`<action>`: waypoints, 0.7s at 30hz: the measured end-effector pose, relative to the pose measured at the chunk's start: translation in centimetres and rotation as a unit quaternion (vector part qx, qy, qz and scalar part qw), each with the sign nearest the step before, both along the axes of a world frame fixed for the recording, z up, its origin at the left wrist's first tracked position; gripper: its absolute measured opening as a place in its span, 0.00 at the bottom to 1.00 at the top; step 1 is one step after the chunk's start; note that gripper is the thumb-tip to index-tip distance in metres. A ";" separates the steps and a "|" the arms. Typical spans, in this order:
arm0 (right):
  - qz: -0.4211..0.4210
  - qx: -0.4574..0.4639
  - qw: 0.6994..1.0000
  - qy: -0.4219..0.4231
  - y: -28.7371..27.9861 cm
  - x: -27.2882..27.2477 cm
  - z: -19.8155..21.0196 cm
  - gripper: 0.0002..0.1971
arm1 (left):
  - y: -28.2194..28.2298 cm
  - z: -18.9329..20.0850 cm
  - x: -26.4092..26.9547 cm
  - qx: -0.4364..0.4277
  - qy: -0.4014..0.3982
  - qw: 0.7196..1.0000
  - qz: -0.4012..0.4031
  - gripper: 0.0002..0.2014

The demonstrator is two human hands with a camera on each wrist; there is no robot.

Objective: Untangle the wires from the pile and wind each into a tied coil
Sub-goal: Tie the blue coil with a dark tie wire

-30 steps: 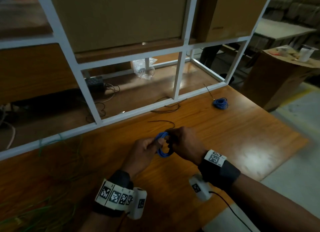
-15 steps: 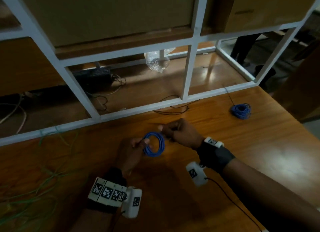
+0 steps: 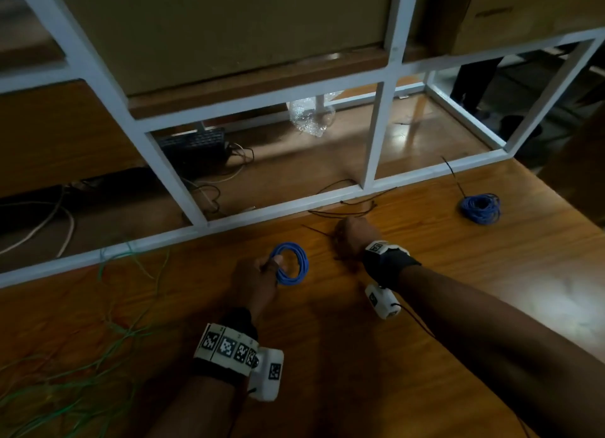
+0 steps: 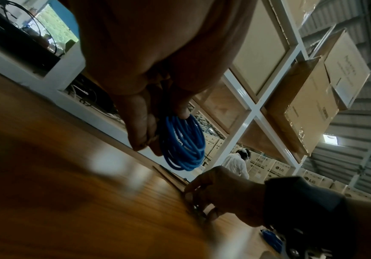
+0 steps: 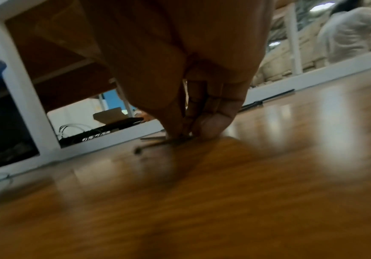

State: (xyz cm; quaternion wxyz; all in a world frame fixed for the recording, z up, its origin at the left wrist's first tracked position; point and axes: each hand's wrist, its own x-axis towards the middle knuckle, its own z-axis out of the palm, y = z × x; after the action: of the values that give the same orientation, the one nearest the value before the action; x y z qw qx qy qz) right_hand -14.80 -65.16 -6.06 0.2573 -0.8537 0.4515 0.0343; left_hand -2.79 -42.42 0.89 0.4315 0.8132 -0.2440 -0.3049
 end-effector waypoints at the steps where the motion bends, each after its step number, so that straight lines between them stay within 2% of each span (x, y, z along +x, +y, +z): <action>1: -0.001 0.022 1.000 0.008 0.6 -0.2 0.9 0.10 | 0.1 0.1 0.3 -0.003 0.008 1.000 0.006 0.13; 2: -0.004 0.056 0.998 0.004 1.1 -0.5 1.5 0.10 | 0.3 0.0 0.6 -0.012 0.023 1.000 0.011 0.13; 4: -0.051 0.173 0.980 -0.087 3.2 -1.5 3.6 0.06 | 0.8 -0.1 1.0 -0.041 0.070 0.996 0.028 0.12; 7: -0.152 0.330 0.895 -0.259 8.4 -3.4 7.4 0.07 | 1.3 -0.2 1.6 -0.076 0.112 0.989 0.059 0.14; 8: -0.162 0.362 0.873 -0.283 10.1 -3.9 8.4 0.08 | 1.5 -0.3 1.8 -0.086 0.118 0.987 0.059 0.13; 10: -0.161 0.402 0.850 -0.301 13.1 -4.4 9.5 0.10 | 2.0 -0.5 1.9 -0.109 0.126 0.985 0.050 0.07; 11: -0.164 0.412 0.845 -0.299 14.4 -4.5 9.8 0.10 | 2.3 -0.4 1.7 -0.116 0.123 0.984 0.048 0.05; 13: -0.179 0.418 0.841 -0.293 16.1 -4.4 9.9 0.10 | 2.8 -0.7 1.6 -0.118 0.087 0.988 0.043 0.10; 16: -0.193 0.414 0.846 -0.276 17.9 -3.8 9.7 0.11 | 3.7 -1.0 1.4 -0.116 0.033 0.992 0.040 0.05; 18: -0.205 0.415 0.843 -0.274 18.6 -3.4 9.6 0.14 | 4.1 -0.9 1.1 -0.120 0.003 0.992 0.030 0.07; 21: -0.223 0.420 0.830 -0.290 19.1 -2.7 9.6 0.08 | 4.8 -1.5 0.7 -0.129 -0.073 0.989 -0.017 0.10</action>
State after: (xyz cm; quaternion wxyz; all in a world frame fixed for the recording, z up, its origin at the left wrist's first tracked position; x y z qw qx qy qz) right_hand -17.47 -46.07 3.59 0.7111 -0.5101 0.4760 -0.0872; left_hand -2.09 -37.64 -0.57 0.5086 0.7665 -0.3260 -0.2182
